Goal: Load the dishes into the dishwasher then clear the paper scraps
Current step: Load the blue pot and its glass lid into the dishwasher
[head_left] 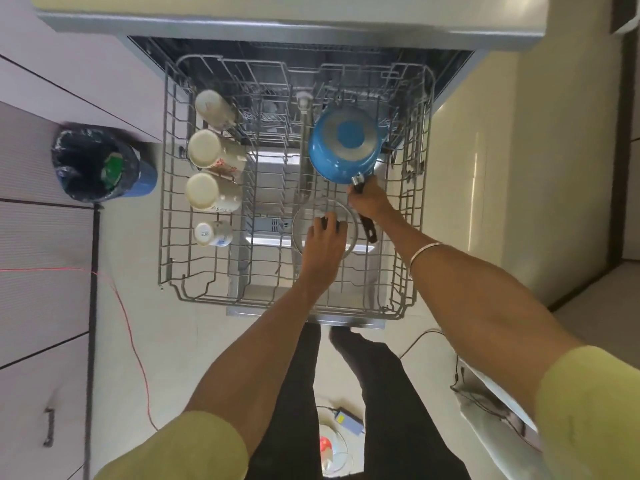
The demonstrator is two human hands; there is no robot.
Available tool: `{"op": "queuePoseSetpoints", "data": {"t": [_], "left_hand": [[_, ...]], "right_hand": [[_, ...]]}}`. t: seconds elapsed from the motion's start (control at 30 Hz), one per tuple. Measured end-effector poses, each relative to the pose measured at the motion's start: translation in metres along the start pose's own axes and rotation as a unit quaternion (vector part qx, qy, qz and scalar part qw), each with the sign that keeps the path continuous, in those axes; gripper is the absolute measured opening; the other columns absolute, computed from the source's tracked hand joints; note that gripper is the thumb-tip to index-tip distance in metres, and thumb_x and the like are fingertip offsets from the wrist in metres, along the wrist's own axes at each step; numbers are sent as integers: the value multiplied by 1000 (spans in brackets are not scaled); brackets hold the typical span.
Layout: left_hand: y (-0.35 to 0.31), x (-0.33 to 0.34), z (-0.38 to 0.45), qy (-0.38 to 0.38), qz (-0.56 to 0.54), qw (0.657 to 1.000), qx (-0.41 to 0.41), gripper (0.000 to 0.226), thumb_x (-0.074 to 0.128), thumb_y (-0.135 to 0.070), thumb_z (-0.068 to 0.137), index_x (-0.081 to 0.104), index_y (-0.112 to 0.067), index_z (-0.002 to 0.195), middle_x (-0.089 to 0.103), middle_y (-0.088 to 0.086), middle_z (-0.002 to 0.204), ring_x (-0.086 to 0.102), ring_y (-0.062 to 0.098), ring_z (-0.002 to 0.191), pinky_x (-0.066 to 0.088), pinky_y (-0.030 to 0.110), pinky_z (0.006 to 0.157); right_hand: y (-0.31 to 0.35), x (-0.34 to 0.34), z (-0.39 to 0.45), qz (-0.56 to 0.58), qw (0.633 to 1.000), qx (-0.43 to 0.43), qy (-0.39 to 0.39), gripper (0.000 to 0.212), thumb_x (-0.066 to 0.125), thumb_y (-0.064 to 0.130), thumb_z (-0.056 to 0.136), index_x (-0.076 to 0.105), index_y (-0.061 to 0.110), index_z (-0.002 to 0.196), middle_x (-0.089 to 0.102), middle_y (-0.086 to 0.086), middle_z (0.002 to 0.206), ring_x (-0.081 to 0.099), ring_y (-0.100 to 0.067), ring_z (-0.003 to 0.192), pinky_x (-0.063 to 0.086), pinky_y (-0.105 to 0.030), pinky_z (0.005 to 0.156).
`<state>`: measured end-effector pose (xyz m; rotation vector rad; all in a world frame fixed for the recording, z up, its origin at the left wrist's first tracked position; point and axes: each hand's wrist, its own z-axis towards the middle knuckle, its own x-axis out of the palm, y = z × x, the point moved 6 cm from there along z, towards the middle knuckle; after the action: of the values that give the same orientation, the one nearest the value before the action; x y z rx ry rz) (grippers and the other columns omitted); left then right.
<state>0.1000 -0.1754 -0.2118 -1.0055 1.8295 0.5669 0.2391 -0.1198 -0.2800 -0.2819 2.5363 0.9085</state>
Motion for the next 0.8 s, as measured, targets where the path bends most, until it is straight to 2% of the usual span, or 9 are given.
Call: {"op": "queuePoseSetpoints", "data": {"t": [0.1,0.2,0.27,0.4,0.5,0.63,0.8], "left_hand": [[-4,4,-2,-1,27,999,34,60,87,-12,62,62,-10,117,51,12,131,52,31,110,52,38,90],[-10,11,-4,-10,24,998,55,56,89,-9,59,67,-11,111,55,11,124,54,31,107,53,38,89],[-12,14,-3,-18,12,999,47,52,87,-6,61,68,-10,110,55,11,123,54,32,107,53,39,89],[-15,14,-2,-23,16,999,40,45,83,-11,69,67,-10,111,53,12,127,52,31,111,48,40,96],[-14,15,0,-25,41,998,41,54,82,-16,71,61,-9,121,51,14,131,50,30,115,44,40,100],[-11,10,-5,-29,52,997,49,67,77,-15,73,50,-6,133,42,21,144,42,37,129,37,45,109],[-1,-1,-20,-42,21,998,50,62,69,-13,79,45,-6,136,37,21,147,39,37,131,37,45,110]], "right_hand": [[-2,10,-5,-23,998,-18,-51,42,52,23,97,40,10,136,67,-14,111,64,-33,105,44,-31,77],[-1,7,-12,-35,994,-39,-92,35,52,21,98,46,7,130,69,-13,108,65,-32,103,46,-32,75],[-4,3,-12,-62,992,-42,-97,36,54,29,96,48,8,125,69,-11,107,65,-31,103,51,-35,78],[-7,-9,-13,-115,988,-41,-98,54,58,51,87,49,10,121,65,-11,111,59,-34,111,53,-41,85],[-9,-14,-16,-103,989,-48,-90,59,57,56,86,47,12,124,62,-11,116,57,-32,113,50,-40,87],[-9,-19,-31,-45,992,-58,-106,55,55,47,94,45,9,132,55,-14,127,53,-28,119,44,-35,93],[-5,-31,-57,-19,987,-79,-141,42,56,34,96,51,3,124,57,-14,121,54,-28,114,40,-29,87]]}}
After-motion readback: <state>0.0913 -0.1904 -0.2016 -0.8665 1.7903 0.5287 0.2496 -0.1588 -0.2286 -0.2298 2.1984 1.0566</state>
